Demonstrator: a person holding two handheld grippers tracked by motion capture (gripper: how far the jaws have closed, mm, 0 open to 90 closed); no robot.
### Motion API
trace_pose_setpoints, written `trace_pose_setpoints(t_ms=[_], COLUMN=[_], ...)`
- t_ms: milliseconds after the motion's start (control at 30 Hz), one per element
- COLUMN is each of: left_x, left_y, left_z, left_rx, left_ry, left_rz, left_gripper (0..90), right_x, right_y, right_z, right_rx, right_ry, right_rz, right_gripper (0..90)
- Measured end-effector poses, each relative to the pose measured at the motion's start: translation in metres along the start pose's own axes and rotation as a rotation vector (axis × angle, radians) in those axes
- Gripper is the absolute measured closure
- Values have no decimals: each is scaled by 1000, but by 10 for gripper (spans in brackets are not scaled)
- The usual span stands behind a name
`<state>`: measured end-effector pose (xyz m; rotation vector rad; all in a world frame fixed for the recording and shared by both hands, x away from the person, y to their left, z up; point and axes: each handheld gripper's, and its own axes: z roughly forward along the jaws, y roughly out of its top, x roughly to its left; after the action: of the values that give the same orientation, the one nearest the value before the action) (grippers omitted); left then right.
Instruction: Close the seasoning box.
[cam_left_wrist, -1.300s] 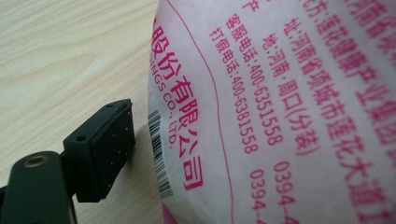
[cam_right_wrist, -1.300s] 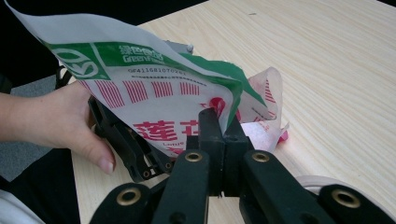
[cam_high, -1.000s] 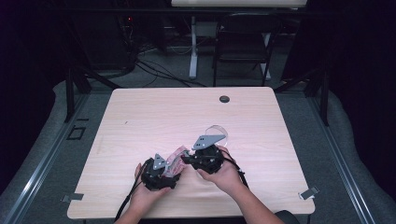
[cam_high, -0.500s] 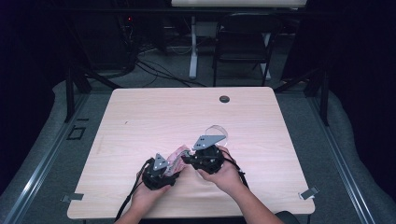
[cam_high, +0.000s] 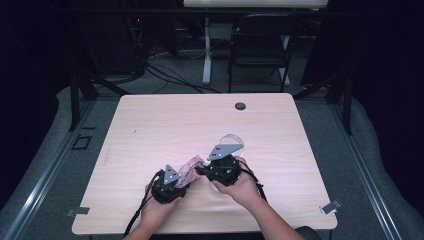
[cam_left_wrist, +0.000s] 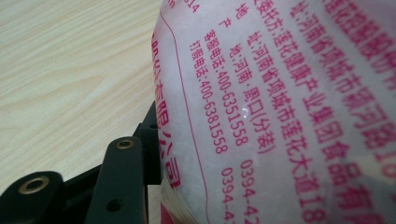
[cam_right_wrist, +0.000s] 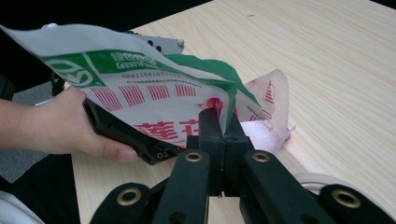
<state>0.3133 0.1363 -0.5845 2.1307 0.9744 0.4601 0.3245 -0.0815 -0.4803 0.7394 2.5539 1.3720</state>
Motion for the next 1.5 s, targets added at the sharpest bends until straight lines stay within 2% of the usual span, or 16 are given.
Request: trace_pose_setpoints(t_ms=[167, 200, 400, 700, 800, 933, 1100, 1133, 1300, 1433, 1500], left_x=[-2, -2, -3, -1, -2, -3, -3, -3, -1, 0, 2], left_y=[1, 2, 4, 7, 9, 10, 11, 11, 12, 12, 12], left_z=[-2, -3, -8, -16, -19, -22, -23, -24, -26, -26, -27], left_rx=[7, 11, -2, -24, -28, -47, -48, -47, -54, -55, -45], left_ry=[15, 21, 48, 76, 108, 123, 129, 134, 146, 152, 166], left_rz=[23, 39, 70, 89, 133, 140, 146, 158, 158, 141, 141], left_gripper=[556, 558, 572, 583, 585, 589, 591, 591, 597, 599, 599], right_x=[-1, -2, -4, -8, -9, -11, -11, -11, -12, -10, -9], right_y=[0, 0, -1, 0, 0, 0, 0, 0, 0, 0, 1], right_z=[-1, -2, -5, -10, -11, -14, -15, -15, -15, -14, -15], right_rx=[-1, -1, -15, -33, -40, -49, -48, -48, -54, -51, -60], right_ry=[-4, -5, -7, -8, -9, -5, -8, -8, -5, -10, -5], right_rz=[3, 3, 13, 20, 23, 32, 29, 29, 33, 28, 31], right_gripper=[900, 900, 900, 900, 900, 900, 900, 900, 900, 900, 867])
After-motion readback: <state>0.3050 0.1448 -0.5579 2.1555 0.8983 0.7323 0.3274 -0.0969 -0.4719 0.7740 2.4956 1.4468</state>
